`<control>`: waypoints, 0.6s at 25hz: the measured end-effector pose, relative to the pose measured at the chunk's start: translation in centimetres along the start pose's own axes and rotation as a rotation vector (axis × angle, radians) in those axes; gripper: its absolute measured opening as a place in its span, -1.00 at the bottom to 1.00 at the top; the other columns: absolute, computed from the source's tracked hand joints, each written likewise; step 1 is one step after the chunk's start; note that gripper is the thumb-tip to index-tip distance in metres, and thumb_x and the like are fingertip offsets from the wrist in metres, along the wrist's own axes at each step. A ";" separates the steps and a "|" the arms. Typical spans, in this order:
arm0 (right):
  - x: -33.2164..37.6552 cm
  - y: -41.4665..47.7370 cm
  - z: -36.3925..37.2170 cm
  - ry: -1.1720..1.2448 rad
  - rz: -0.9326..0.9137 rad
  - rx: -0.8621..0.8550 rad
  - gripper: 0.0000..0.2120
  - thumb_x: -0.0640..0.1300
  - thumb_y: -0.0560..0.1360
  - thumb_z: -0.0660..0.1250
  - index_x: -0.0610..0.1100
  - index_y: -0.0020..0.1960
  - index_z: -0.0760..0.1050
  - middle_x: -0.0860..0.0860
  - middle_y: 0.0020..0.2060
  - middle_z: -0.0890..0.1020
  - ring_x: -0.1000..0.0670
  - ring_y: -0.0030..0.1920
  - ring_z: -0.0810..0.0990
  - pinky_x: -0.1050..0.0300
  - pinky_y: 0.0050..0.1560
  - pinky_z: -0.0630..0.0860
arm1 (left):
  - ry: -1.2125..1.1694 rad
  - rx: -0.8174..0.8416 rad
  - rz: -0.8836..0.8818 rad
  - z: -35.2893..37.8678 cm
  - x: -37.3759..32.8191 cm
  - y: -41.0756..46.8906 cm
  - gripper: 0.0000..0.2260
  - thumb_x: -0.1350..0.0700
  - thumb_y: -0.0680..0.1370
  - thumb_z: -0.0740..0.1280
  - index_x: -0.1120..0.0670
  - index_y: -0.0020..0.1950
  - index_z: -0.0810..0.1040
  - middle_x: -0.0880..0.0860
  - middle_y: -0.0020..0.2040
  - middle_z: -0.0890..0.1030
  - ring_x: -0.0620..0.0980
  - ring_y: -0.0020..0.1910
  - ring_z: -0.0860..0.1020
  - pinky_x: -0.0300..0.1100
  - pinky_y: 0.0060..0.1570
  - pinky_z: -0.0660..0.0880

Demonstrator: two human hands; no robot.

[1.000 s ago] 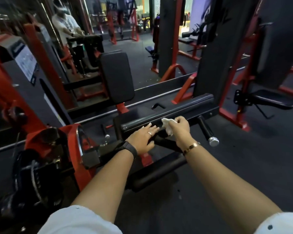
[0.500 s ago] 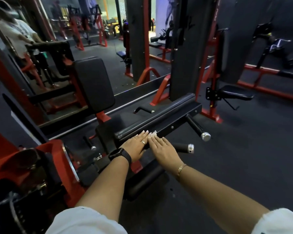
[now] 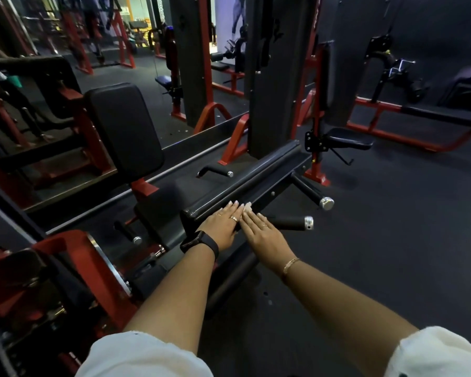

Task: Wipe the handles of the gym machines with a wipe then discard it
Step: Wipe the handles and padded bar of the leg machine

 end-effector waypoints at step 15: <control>-2.1 -3.8 -0.2 -0.193 -0.127 -0.109 -0.54 -0.26 0.51 0.06 -0.19 0.38 0.40 -0.11 0.36 0.44 -0.09 0.38 0.39 -0.10 0.38 0.32 | 0.024 0.014 0.011 0.7 0.0 0.2 -0.38 0.06 0.63 0.17 0.07 0.57 -0.11 0.06 0.58 -0.04 -0.02 0.55 -0.06 -0.16 0.50 -0.05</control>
Point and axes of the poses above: each hand's wrist, its own y-axis towards the middle knuckle, its own z-axis out of the palm, x = y × z, the point moved 9 cm from there along y, towards the middle knuckle
